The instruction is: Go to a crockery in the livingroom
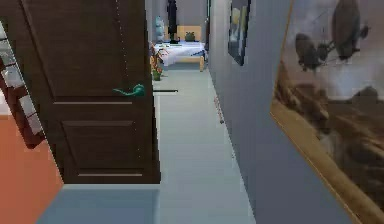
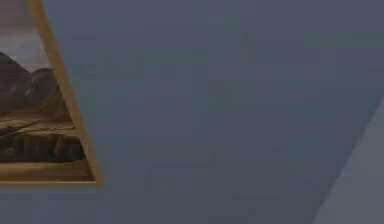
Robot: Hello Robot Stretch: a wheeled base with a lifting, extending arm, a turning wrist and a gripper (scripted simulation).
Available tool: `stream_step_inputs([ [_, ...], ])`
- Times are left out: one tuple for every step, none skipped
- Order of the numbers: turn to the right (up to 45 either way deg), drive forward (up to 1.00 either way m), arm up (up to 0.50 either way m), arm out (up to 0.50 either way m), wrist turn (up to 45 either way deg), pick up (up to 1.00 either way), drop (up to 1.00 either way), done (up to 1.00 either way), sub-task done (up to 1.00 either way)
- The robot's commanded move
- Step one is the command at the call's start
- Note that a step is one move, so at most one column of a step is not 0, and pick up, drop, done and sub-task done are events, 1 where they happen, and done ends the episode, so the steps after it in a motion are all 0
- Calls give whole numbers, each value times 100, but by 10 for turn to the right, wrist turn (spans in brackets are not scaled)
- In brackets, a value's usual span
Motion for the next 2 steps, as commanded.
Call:
stream_step_inputs([
  [-450, 0, 0, 0, 0, 0, 0, 0, 0],
  [0, 100, 0, 0, 0, 0, 0, 0, 0],
])
